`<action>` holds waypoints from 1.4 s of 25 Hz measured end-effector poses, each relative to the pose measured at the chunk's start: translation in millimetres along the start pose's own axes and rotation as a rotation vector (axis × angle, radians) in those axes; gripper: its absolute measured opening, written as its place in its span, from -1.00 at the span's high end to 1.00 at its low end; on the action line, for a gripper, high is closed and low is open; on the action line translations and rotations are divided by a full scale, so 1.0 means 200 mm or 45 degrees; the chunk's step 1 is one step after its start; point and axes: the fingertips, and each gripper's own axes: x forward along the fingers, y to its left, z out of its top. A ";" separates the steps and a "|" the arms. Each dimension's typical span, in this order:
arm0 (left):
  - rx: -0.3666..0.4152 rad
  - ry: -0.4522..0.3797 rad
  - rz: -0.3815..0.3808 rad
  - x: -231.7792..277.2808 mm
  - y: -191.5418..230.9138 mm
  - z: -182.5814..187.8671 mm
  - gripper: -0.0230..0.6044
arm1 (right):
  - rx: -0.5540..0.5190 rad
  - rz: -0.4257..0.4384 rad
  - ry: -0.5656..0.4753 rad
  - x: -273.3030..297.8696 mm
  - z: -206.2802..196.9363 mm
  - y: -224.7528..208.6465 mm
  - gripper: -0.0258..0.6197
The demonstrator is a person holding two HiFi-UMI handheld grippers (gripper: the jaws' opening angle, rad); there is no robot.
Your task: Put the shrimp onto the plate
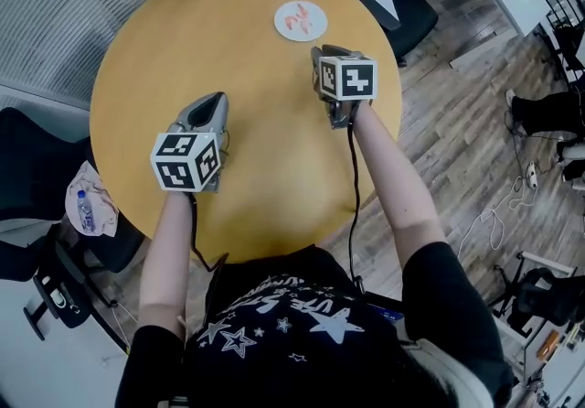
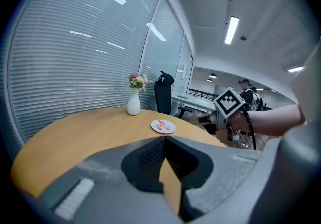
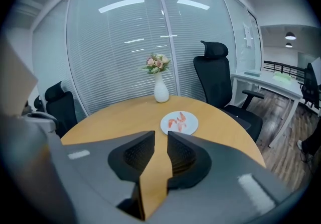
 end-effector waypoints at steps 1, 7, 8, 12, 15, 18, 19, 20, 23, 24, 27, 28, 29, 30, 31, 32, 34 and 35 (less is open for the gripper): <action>0.000 -0.004 0.003 -0.03 -0.04 -0.01 0.92 | 0.002 0.011 -0.002 -0.04 -0.02 0.01 0.67; -0.058 -0.044 0.044 -0.18 -0.14 -0.09 0.92 | -0.002 0.079 -0.034 -0.19 -0.13 0.09 0.67; -0.068 -0.047 0.052 -0.20 -0.15 -0.11 0.92 | 0.000 0.093 -0.034 -0.21 -0.15 0.11 0.68; -0.112 -0.051 0.076 -0.28 -0.17 -0.18 0.92 | 0.052 0.109 -0.033 -0.27 -0.25 0.14 0.82; -0.133 -0.058 0.081 -0.31 -0.17 -0.20 0.92 | 0.066 0.090 -0.048 -0.33 -0.30 0.14 0.92; -0.126 -0.060 0.070 -0.33 -0.17 -0.20 0.92 | 0.094 0.097 -0.058 -0.37 -0.32 0.16 0.92; -0.124 -0.060 0.065 -0.34 -0.17 -0.20 0.92 | 0.106 0.096 -0.060 -0.38 -0.33 0.17 0.92; -0.124 -0.061 0.062 -0.36 -0.17 -0.20 0.92 | 0.117 0.094 -0.061 -0.39 -0.34 0.18 0.92; -0.122 -0.068 0.049 -0.41 -0.14 -0.21 0.92 | 0.145 0.083 -0.059 -0.41 -0.39 0.25 0.92; -0.122 -0.070 0.039 -0.44 -0.13 -0.22 0.92 | 0.151 0.075 -0.058 -0.43 -0.41 0.27 0.92; -0.122 -0.065 -0.008 -0.50 -0.11 -0.27 0.92 | 0.162 0.038 -0.065 -0.50 -0.47 0.35 0.92; -0.119 -0.061 -0.026 -0.52 -0.11 -0.28 0.92 | 0.169 0.024 -0.070 -0.52 -0.48 0.38 0.92; -0.116 -0.055 -0.044 -0.55 -0.11 -0.30 0.92 | 0.178 0.015 -0.075 -0.55 -0.50 0.41 0.92; -0.113 -0.049 -0.061 -0.58 -0.11 -0.32 0.92 | 0.187 0.009 -0.078 -0.58 -0.52 0.45 0.92; -0.113 -0.044 -0.078 -0.62 -0.11 -0.34 0.92 | 0.193 0.008 -0.080 -0.62 -0.54 0.49 0.92; -0.114 -0.040 -0.093 -0.65 -0.11 -0.37 0.92 | 0.195 0.010 -0.082 -0.64 -0.56 0.53 0.92; -0.119 -0.039 -0.122 -0.71 -0.11 -0.42 0.92 | 0.199 0.010 -0.088 -0.70 -0.60 0.61 0.92; -0.121 -0.039 -0.137 -0.74 -0.11 -0.44 0.92 | 0.204 0.007 -0.092 -0.73 -0.62 0.65 0.92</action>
